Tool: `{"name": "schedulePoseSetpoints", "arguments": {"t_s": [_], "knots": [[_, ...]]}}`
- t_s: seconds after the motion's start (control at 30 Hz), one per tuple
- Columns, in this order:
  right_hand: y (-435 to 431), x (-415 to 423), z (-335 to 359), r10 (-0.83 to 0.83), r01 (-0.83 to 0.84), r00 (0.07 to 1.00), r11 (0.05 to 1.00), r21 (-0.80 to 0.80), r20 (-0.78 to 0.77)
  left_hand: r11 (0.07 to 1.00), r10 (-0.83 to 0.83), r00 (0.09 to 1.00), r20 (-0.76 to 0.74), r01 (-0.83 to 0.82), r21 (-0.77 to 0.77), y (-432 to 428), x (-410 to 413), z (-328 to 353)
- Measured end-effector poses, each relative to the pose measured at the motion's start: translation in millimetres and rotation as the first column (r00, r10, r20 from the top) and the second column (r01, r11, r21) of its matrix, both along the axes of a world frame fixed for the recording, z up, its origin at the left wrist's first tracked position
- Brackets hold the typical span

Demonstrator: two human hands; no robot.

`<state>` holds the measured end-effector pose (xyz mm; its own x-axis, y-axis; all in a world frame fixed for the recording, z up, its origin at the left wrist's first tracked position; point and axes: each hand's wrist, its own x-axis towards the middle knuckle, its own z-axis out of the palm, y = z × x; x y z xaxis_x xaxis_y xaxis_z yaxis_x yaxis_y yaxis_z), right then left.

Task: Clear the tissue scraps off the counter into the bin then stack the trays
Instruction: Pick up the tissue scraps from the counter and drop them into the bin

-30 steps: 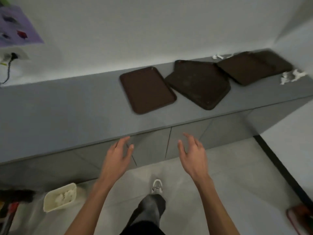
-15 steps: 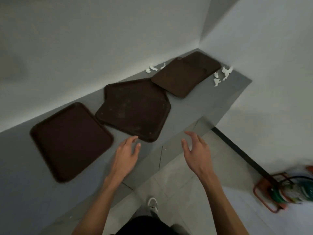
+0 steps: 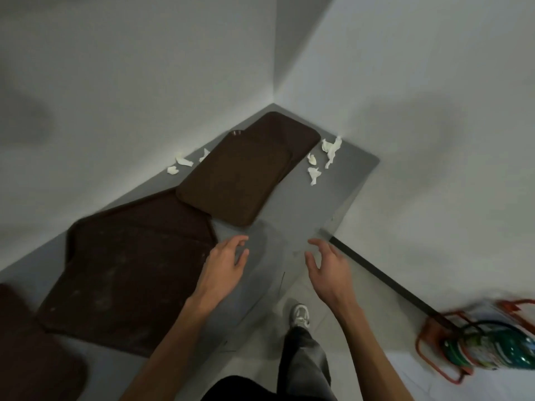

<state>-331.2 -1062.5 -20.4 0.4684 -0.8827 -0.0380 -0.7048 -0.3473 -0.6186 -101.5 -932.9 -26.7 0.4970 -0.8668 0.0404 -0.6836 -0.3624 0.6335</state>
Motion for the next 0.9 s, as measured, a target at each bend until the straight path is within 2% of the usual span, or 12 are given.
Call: {"name": "schedulePoseSetpoints", "arguments": {"t_s": [0.23,0.37,0.5,0.6,0.67,0.7,0.8,0.87,0.9], "knots": [[-180,33,-8,0.066,-0.066,0.997,0.998,0.008,-0.036,0.995,-0.086,0.996,-0.008,0.086,0.049,-196,4,-15],[-259,49,-6,0.087,-0.09,0.994,0.995,-0.052,-0.063,0.973,-0.154,0.988,-0.021,0.155,0.171,-315,3,-15],[-317,68,-8,0.126,-0.13,0.99,0.989,-0.074,-0.065,0.951,-0.218,0.975,0.042,0.202,0.236,-396,8,-43],[-354,90,-13,0.157,-0.16,0.986,0.986,-0.055,-0.057,0.925,-0.271,0.962,0.029,0.252,0.283,-410,10,-68],[-375,109,-16,0.186,-0.189,0.98,0.981,-0.042,-0.067,0.93,-0.31,0.944,0.112,0.277,0.243,-401,9,-81],[-384,121,-18,0.203,-0.206,0.976,0.978,-0.035,-0.078,0.93,-0.313,0.944,0.106,0.281,0.237,-393,8,-84],[-400,155,-33,0.281,-0.288,0.947,0.957,-0.024,-0.157,0.932,-0.282,0.954,0.1,0.248,0.264,-368,5,-86],[-404,171,-50,0.346,-0.355,0.902,0.935,0.014,-0.259,0.948,-0.205,0.97,0.134,0.163,0.274,-352,5,-93],[-404,175,-60,0.372,-0.389,0.872,0.921,0.01,-0.318,0.954,-0.148,0.985,0.094,0.117,0.276,-345,6,-96]]}}
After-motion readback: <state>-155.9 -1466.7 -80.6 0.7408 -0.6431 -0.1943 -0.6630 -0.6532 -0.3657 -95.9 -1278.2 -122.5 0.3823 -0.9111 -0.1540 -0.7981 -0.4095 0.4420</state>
